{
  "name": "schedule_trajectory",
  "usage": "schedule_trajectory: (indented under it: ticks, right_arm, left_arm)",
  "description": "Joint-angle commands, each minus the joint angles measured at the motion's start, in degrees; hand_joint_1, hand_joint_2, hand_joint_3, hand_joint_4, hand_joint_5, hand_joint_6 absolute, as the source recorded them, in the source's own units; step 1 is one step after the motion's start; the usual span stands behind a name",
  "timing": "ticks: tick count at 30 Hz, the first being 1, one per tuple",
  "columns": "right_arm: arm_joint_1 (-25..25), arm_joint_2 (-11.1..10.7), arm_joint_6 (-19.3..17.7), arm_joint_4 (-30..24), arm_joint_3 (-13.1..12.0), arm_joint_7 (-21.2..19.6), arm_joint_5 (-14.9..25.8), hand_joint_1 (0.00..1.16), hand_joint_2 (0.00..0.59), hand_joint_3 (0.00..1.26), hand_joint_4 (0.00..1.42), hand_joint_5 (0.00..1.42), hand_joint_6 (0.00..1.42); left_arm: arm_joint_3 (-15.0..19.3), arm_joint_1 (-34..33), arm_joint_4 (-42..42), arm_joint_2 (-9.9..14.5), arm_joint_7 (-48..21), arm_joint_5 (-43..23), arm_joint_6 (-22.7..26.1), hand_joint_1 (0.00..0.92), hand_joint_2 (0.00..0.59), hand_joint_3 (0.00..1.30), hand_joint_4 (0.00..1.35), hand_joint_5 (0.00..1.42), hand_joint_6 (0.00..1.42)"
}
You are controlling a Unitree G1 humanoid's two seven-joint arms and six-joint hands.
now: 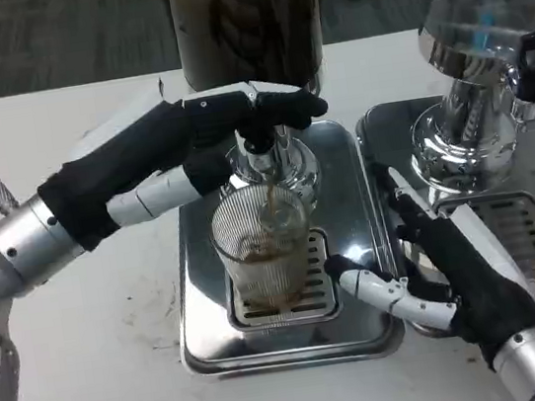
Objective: Grasp the cup under the faucet to collect the drink, then remove the cup.
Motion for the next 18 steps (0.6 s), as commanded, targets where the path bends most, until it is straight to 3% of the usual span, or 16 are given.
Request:
schedule_trajectory:
  ticks: [1,18]
  right_arm:
    - [-1.6,0.0,-1.3,1.7,-0.3,0.1,0.3,0.58,0.221,0.0,0.0,0.01,0.1]
    - [-8.3,-1.1,-4.2,8.6,-0.1,2.7,1.0,0.57,0.219,0.0,0.0,0.0,0.05]
  left_arm:
    - [-0.7,1.3,0.1,1.0,-0.6,1.2,-0.3,0.0,0.076,0.3,0.22,0.23,0.17]
    - [-0.7,1.8,-0.1,1.5,0.0,1.3,-0.7,0.0,0.076,0.3,0.22,0.23,0.17]
